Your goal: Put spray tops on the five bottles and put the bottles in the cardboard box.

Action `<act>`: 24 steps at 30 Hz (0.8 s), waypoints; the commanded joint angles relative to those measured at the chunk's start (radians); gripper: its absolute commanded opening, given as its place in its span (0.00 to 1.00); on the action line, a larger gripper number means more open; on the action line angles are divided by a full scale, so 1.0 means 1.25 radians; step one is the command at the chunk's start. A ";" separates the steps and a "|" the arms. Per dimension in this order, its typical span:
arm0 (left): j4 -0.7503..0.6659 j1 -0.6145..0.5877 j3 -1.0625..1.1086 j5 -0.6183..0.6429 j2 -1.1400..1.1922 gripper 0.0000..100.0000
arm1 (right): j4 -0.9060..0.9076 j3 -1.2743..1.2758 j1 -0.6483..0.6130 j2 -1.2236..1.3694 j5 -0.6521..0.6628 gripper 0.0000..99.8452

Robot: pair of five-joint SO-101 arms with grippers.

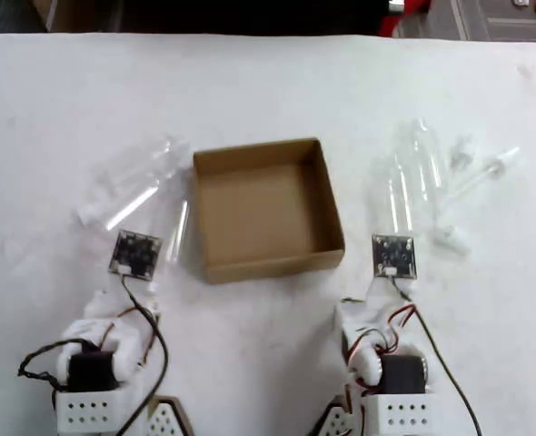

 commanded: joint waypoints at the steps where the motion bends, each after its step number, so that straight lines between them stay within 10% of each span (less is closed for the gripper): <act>1: 0.005 -0.004 -0.002 -0.005 -0.010 0.02 | 0.004 0.007 0.003 -0.004 0.009 0.02; 24: 0.005 -0.004 -0.002 -0.005 -0.010 0.02 | -0.482 0.006 -0.021 -0.007 0.144 0.02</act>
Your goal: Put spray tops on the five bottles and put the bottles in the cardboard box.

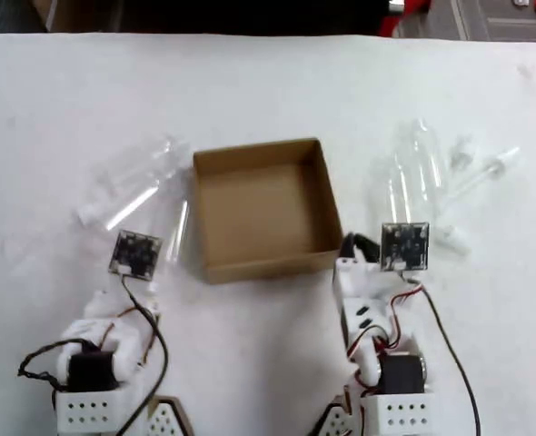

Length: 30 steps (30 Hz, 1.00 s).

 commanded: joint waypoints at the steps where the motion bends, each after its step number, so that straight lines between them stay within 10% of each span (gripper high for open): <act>1: 0.005 -0.004 -0.002 -0.005 -0.010 0.02 | -0.069 0.005 -0.008 -0.007 0.108 0.02; 14: 0.005 -0.004 -0.002 -0.005 -0.010 0.02 | -0.136 -0.114 -0.245 -0.003 0.061 0.02; 30: 0.005 -0.004 -0.002 -0.005 -0.010 0.02 | -0.131 0.007 -0.037 -0.004 0.063 0.03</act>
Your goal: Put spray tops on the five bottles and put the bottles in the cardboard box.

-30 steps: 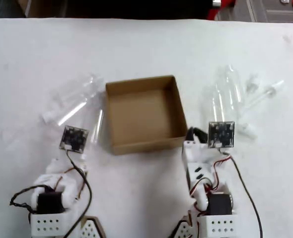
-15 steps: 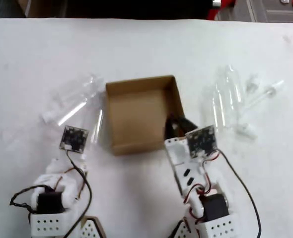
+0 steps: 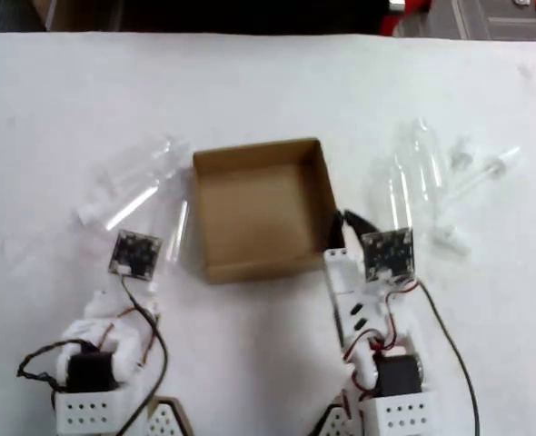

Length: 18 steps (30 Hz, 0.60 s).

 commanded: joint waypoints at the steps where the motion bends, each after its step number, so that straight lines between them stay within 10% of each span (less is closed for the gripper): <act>1: 0.005 -0.004 -0.002 -0.005 -0.010 0.02 | 0.015 0.007 0.015 -0.006 -0.004 0.04; 18: 0.005 -0.004 -0.002 -0.005 -0.010 0.02 | 0.040 0.006 -0.008 -0.007 -0.004 0.11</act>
